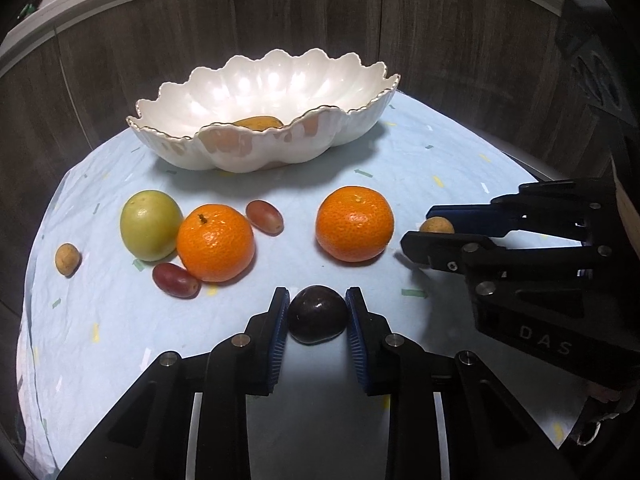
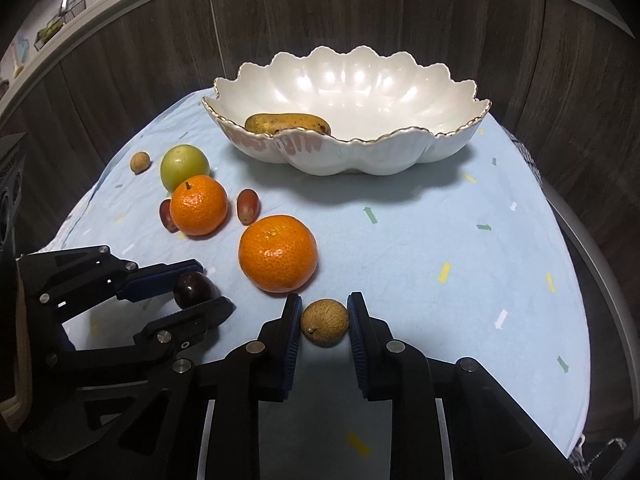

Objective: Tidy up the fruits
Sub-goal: 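Lift the dark plum with the left tool while the right tool lifts the longan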

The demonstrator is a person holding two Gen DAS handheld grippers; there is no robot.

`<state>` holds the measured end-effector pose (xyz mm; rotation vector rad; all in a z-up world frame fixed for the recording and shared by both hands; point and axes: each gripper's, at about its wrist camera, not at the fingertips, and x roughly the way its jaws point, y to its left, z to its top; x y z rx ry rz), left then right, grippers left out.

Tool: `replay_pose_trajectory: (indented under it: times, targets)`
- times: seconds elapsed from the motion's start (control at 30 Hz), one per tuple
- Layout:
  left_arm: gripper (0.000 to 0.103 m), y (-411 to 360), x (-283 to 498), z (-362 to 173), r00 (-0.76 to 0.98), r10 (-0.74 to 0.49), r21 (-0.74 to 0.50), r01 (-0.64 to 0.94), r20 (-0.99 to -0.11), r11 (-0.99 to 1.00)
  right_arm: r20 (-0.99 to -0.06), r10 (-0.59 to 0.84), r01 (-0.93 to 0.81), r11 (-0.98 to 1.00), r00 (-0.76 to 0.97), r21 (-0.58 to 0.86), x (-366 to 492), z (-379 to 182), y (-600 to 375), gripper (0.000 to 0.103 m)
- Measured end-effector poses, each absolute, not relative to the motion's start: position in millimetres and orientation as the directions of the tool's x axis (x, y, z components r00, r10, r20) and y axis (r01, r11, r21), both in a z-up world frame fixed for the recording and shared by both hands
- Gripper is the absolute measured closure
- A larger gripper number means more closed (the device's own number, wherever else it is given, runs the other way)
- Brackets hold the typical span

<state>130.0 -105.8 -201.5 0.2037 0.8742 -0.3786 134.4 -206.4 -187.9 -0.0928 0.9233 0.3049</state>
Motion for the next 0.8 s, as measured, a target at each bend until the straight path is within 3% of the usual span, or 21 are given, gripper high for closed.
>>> replay_pose_trajectory:
  times: [0.8]
  targets:
    - [0.074, -97.3, 130.6, -163.7, 0.617, -0.219, 0.002, 0.337, -0.756, 0.942, -0.758, 0.227, -0.256, 0.963, 0.612, 0.082, 122.0, -155.6, -214.9, 0.078]
